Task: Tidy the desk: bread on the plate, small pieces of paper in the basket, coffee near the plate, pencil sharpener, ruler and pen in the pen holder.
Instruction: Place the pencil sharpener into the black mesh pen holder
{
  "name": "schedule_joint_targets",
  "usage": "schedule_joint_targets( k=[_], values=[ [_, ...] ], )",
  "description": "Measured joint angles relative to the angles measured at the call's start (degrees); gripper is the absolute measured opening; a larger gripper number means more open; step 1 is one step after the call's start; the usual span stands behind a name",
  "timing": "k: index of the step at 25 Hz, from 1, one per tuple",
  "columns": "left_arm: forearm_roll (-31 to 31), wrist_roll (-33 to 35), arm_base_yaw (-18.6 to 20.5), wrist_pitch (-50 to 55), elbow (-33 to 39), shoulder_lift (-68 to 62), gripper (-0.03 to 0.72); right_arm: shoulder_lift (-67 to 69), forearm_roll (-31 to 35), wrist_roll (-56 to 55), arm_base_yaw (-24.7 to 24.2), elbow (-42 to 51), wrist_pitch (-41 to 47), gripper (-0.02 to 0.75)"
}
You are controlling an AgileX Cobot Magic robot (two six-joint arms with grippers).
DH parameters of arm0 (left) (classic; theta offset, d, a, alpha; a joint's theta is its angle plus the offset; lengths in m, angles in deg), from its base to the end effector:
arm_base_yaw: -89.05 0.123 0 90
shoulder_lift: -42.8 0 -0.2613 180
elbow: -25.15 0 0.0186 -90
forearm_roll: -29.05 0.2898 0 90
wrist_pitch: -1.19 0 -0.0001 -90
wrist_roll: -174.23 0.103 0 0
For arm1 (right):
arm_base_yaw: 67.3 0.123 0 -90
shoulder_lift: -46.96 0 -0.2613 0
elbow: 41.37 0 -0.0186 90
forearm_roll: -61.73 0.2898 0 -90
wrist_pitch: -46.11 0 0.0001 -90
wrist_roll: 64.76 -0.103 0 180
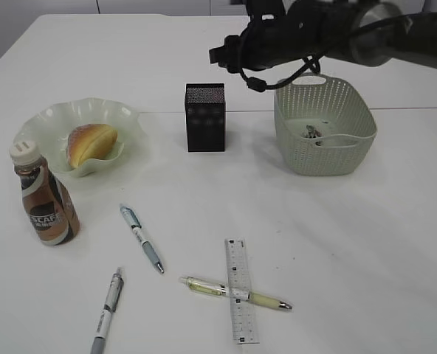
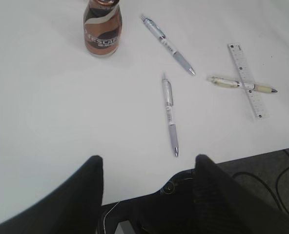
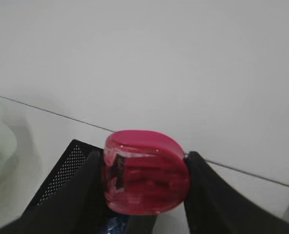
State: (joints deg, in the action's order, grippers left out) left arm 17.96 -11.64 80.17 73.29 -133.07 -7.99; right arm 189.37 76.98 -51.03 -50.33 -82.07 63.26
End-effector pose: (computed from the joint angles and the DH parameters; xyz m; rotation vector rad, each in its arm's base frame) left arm 0.1598 -0.0441 0.3477 0.0655 2.5329 -0.3596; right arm 0.5572 0.1784 0.1930 -0.3380 2.0464 0.2717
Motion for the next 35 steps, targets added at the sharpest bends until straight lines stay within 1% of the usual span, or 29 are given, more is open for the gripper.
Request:
schedule_joint_targets(
  k=[3, 6, 19, 35],
  values=[
    [0.43, 0.0, 0.0, 0.0, 0.0, 0.0, 0.433, 1.94, 3.59, 0.0, 0.1, 0.0, -0.78, 0.328],
    [0.51, 0.0, 0.0, 0.0, 0.0, 0.0, 0.433, 3.18, 4.95, 0.0, 0.44, 0.0, -1.53, 0.328],
    [0.71, 0.0, 0.0, 0.0, 0.0, 0.0, 0.433, 3.33, 5.79, 0.78, 4.08, 0.0, -3.61, 0.328],
    [0.71, 0.0, 0.0, 0.0, 0.0, 0.0, 0.433, 4.33, 5.79, 3.53, 4.23, 0.0, -5.19, 0.328]
  ],
)
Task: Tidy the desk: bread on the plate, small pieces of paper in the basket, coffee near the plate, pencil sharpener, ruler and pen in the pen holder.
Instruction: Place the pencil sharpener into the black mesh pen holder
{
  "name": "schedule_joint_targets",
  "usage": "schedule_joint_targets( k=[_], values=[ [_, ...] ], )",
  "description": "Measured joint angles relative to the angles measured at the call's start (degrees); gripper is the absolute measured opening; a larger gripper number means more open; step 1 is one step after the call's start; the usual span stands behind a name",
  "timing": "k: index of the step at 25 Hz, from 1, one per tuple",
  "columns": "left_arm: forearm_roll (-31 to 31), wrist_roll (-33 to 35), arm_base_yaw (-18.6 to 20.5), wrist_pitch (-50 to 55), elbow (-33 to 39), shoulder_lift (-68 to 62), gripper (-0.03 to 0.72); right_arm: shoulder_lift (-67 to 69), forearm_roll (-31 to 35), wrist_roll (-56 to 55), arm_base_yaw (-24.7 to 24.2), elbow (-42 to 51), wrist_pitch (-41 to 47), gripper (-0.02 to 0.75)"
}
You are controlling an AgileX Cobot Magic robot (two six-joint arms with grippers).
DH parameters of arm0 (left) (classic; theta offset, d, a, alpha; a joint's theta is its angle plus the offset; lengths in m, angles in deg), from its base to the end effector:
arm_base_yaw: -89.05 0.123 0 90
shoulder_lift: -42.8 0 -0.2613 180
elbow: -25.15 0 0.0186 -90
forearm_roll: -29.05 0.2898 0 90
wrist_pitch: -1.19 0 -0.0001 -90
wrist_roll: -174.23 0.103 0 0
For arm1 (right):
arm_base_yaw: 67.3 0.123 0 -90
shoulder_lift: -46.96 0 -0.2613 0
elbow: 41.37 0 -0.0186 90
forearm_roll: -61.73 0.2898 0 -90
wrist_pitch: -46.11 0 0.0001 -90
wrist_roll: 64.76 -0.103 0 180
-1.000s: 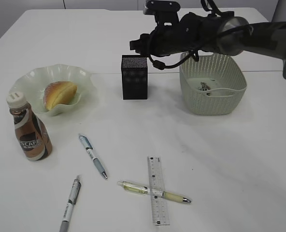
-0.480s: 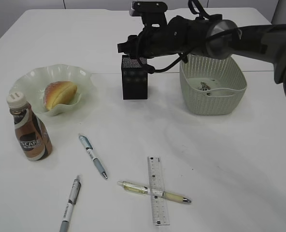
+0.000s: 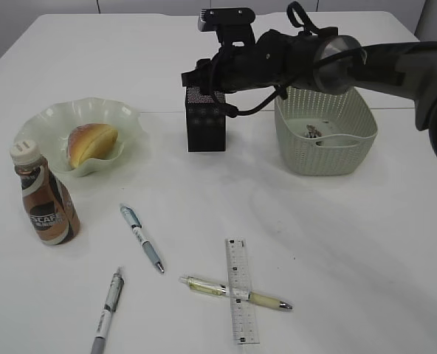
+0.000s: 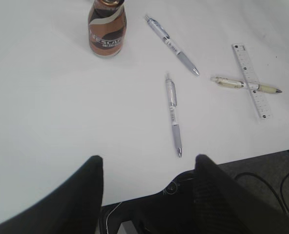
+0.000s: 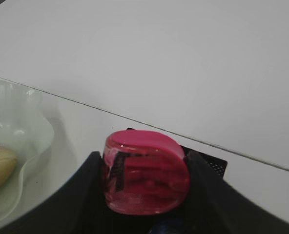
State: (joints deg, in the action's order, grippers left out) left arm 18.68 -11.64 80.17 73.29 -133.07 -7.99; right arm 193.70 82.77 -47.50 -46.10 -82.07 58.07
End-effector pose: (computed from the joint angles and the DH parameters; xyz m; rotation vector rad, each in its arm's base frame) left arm 0.1600 -0.0429 0.3475 0.0656 2.5331 -0.3429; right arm 0.5505 0.2218 0.1570 -0.3659 2.0292 0.3426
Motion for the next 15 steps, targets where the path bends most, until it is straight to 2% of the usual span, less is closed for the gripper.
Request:
schedule_joint_targets(
  k=[9, 15],
  values=[
    [0.0, 0.0, 0.0, 0.0, 0.0, 0.0, 0.433, 0.0, 0.0, 0.92, 0.0, 0.0, -0.13, 0.372],
    [0.0, 0.0, 0.0, 0.0, 0.0, 0.0, 0.433, 0.0, 0.0, 1.03, 0.0, 0.0, -0.22, 0.375]
  ],
)
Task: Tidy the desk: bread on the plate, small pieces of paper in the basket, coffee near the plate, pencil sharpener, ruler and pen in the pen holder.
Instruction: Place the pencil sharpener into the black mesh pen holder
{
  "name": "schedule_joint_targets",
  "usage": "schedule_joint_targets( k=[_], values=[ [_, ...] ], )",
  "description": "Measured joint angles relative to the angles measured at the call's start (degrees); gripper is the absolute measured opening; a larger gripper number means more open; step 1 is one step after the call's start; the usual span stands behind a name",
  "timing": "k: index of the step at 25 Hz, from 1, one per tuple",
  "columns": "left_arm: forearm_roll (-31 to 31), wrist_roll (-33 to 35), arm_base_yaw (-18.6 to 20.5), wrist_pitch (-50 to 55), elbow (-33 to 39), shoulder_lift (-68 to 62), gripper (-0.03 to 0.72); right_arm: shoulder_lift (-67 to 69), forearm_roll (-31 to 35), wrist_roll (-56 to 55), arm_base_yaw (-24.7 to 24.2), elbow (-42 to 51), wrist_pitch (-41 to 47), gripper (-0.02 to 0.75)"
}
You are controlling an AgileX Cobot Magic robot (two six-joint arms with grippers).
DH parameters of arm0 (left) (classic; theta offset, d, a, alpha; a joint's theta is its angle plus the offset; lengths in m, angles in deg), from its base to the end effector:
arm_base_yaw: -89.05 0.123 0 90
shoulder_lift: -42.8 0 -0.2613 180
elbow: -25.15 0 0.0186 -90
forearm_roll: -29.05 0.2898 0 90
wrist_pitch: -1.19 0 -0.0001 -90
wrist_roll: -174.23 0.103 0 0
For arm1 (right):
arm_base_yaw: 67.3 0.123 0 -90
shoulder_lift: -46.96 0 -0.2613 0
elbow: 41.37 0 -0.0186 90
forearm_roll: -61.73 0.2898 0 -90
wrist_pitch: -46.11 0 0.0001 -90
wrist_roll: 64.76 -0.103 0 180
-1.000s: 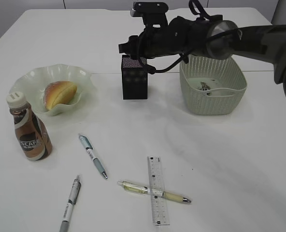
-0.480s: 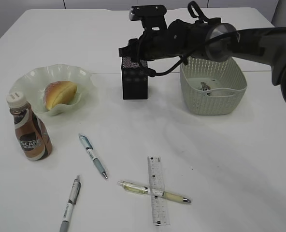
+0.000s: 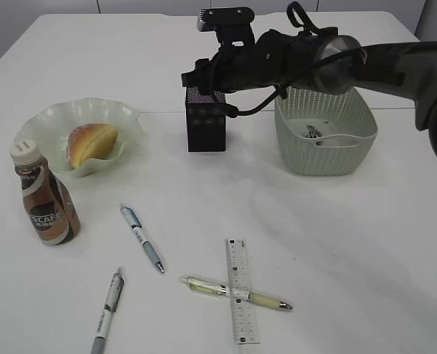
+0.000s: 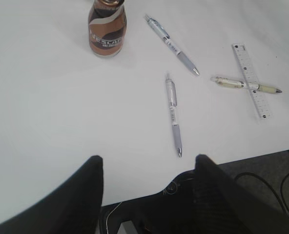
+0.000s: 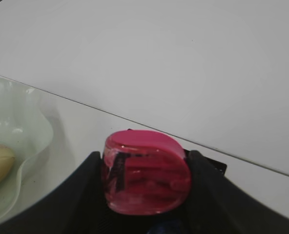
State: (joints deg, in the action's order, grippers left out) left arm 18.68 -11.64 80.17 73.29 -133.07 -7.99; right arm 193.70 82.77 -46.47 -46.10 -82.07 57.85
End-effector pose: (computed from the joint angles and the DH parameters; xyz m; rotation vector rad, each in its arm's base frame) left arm 0.1600 -0.0429 0.3475 0.0656 2.5331 -0.3429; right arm 0.5507 0.2217 0.1574 -0.3823 2.0213 0.3307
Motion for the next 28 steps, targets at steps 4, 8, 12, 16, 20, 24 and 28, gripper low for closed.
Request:
schedule_joint_targets(
  k=[4, 8, 12, 16, 20, 24, 28],
  values=[
    [0.0, 0.0, 0.0, 0.0, 0.0, 0.0, 0.433, 0.0, 0.0, 0.0, 0.0, 0.0, -0.13, 0.389],
    [0.0, 0.0, 0.0, 0.0, 0.0, 0.0, 0.433, 0.0, 0.0, 0.0, 0.0, 0.0, -0.4, 0.477],
    [0.0, 0.0, 0.0, 0.0, 0.0, 0.0, 0.433, 0.0, 0.0, 0.0, 0.0, 0.0, -0.54, 0.517],
    [0.0, 0.0, 0.0, 0.0, 0.0, 0.0, 0.433, 0.0, 0.02, 0.11, 0.0, 0.0, -0.54, 0.522],
    [0.0, 0.0, 0.0, 0.0, 0.0, 0.0, 0.433, 0.0, 0.43, 0.18, 0.0, 0.0, -0.23, 0.523],
    [0.0, 0.0, 0.0, 0.0, 0.0, 0.0, 0.433, -0.83, 1.33, 0.18, 0.0, -1.22, 6.42, 0.519],
    [0.0, 0.0, 0.0, 0.0, 0.0, 0.0, 0.433, -5.37, 1.44, 0.18, 0.0, -2.41, 15.13, 0.501]
  ],
)
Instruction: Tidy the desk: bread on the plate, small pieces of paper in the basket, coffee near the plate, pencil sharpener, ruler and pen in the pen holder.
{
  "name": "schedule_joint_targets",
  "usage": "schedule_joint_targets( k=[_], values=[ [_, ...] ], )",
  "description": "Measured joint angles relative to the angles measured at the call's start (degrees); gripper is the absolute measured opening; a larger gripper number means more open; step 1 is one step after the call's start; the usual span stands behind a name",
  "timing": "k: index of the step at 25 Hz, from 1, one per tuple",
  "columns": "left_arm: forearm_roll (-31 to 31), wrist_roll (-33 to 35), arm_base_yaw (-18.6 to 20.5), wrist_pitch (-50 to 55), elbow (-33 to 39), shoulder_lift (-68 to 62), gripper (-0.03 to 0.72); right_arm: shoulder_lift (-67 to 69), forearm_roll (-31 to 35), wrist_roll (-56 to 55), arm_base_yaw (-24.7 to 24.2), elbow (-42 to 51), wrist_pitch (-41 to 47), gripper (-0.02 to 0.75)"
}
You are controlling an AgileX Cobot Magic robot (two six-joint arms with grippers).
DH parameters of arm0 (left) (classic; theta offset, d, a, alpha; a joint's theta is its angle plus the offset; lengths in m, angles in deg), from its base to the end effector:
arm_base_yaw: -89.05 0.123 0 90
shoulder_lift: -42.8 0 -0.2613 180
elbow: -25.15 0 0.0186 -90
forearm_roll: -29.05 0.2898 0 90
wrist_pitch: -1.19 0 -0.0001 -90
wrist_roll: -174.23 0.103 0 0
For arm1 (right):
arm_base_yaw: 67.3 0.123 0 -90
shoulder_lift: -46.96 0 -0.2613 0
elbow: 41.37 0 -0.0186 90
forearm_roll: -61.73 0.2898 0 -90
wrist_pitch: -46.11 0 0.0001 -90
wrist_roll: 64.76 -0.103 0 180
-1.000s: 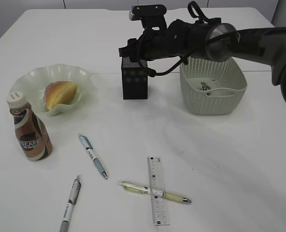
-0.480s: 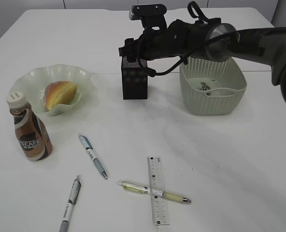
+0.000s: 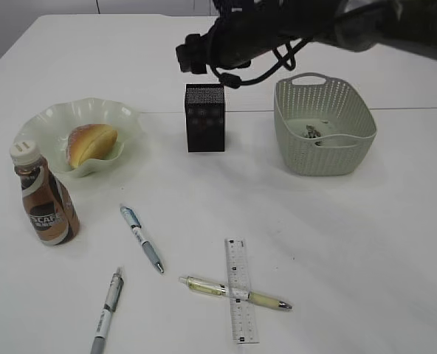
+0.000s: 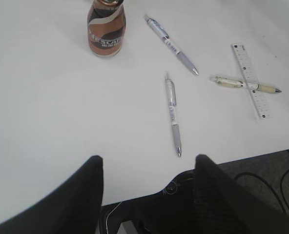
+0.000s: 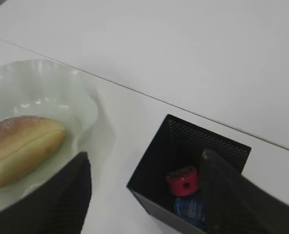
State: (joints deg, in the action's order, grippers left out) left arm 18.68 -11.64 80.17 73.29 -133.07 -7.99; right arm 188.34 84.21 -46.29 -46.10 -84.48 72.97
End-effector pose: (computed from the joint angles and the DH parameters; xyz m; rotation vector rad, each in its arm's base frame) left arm 0.1600 -0.0429 0.3475 0.0656 2.5331 -0.3429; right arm 0.5327 0.2258 0.2070 -0.4662 2.1220 0.4182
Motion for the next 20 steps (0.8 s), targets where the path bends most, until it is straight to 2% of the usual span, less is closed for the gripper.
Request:
schedule_joint_targets(
  k=[9, 17, 20],
  values=[
    [0.0, 1.32, 0.0, 0.0, 0.0, 0.0, 0.433, -11.4, -0.62, 0.0, 0.0, -0.36, 21.38, 0.498],
    [-3.89, 1.45, 0.0, 0.0, 0.0, 0.0, 0.433, -15.74, -2.03, -2.2, 0.0, -0.58, 41.42, 0.498],
    [-4.12, 1.55, 0.0, 0.0, 0.0, 0.0, 0.433, -15.97, -2.91, -6.42, 0.0, -0.58, 43.73, 0.498]
  ],
)
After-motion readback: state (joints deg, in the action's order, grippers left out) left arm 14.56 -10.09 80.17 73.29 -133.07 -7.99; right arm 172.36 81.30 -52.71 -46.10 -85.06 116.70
